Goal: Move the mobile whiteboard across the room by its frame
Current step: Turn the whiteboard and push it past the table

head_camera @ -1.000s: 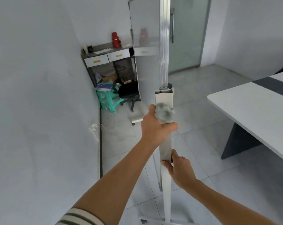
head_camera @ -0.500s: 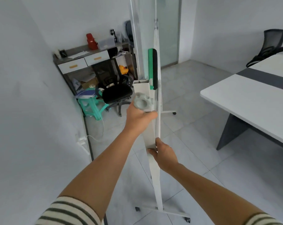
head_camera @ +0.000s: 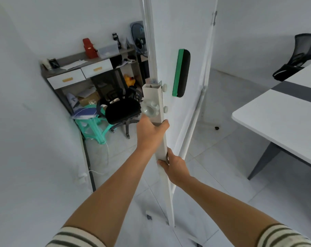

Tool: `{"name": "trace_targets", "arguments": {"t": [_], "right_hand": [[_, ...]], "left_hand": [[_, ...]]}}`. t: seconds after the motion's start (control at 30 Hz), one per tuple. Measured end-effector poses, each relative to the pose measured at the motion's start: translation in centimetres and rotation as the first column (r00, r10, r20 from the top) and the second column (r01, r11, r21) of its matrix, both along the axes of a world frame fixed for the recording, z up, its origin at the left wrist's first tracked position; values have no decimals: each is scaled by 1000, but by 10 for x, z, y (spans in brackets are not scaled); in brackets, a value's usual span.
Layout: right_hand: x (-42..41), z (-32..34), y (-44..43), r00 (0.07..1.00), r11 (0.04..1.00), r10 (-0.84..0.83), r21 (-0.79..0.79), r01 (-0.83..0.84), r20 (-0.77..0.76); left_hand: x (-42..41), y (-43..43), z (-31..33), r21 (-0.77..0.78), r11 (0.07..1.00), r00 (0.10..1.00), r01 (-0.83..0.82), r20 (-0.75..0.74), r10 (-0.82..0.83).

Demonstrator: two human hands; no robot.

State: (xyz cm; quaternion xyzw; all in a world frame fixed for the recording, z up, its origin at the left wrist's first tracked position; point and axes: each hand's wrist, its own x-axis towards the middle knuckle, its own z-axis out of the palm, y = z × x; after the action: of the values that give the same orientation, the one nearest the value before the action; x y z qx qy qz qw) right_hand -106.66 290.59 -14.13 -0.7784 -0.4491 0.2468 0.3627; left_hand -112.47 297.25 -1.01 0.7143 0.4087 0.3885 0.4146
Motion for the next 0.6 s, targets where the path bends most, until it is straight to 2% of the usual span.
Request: {"name": "trace_targets", "arguments": {"t": [0.17,0.47,0.6], "right_hand": [[23,-2,72,998,997,-58,-43,59,15],[71,-8,219,980,983,-182,-9,183,76],[91,1,281,975,973,-211,-77,216,72]], "left_hand": [[24,71,3,18,997,997,71,-22,-71],[79,231,1,47,970,971,238,-24,-237],[104,303,6,43,941,942,335,-35,-334]]}}
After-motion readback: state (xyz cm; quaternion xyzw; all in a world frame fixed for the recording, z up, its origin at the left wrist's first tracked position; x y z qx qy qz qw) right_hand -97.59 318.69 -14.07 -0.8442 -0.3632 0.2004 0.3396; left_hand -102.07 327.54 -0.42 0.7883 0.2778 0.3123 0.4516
